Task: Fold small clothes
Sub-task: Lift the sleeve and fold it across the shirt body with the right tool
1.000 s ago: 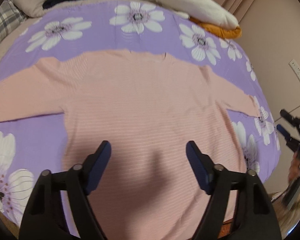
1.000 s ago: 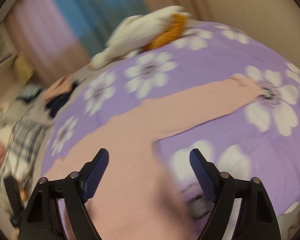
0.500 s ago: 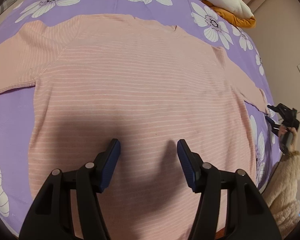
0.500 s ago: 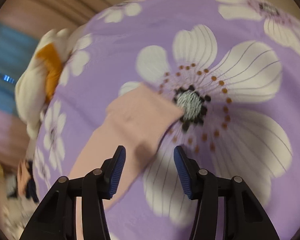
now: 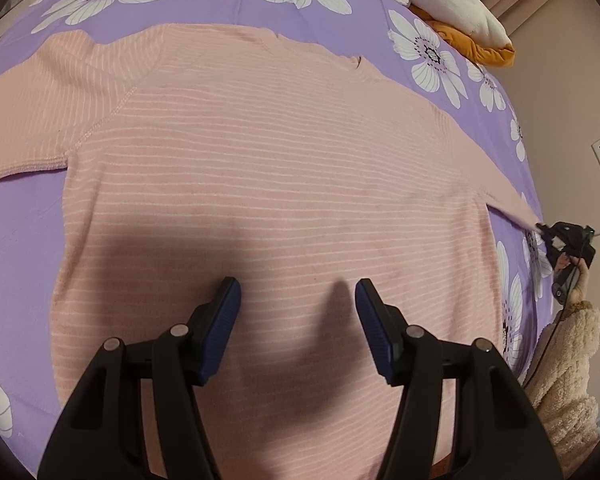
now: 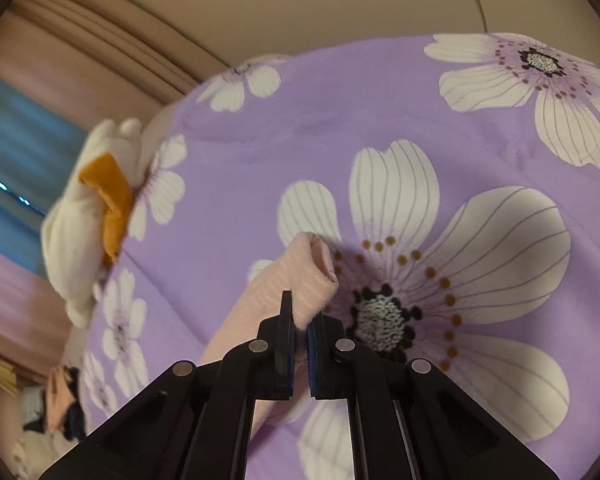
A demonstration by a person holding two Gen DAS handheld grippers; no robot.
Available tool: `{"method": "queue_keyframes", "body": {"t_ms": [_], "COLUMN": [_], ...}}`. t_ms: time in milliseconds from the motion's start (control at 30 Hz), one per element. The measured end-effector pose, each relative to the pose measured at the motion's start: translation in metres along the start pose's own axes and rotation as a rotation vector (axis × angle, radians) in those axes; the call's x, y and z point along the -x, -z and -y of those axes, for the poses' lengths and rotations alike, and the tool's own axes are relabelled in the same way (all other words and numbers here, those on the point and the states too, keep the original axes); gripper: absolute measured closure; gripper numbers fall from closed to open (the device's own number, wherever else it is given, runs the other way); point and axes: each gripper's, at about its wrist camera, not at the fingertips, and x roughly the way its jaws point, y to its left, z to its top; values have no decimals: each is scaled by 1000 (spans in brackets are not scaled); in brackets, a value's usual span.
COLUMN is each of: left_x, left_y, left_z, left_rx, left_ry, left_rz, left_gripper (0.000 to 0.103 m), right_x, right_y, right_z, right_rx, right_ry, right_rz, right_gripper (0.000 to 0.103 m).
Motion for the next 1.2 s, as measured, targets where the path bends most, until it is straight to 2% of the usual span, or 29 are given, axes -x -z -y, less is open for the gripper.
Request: {"method": "queue_keyframes", "body": {"t_ms": [167,367,567,700,867,1033,1200], "left_x": [8,27,48,62,74,84,96], "left_y": [-4,-10,-14,-15,-15,-12,-11], "left_z": [-5,-18,-29,-33,-40,-49,-59], "left_rx": [32,54,73,60,53,56,67], "left_ry": [28,-10,-28,-44,-56,-64,-70], "left_rz": [2,62,109,144,179,197,224], "left_gripper": [44,43,40,37,33,33,31], "right_x": [15,54,82,93,104,102,88], "right_y": [-1,3,38,73,120,167,221], "right_z": [-19,-104,-176,-214,-256,-283,-302], "right_rx": [60,314,502,592,707,777,849], "right_ry": [0,7,-80,-164,-206,-269,-293], "right_rz": [54,150,165,118,99,38,-50], "right_gripper": [97,97,97,97,97,97,97]}}
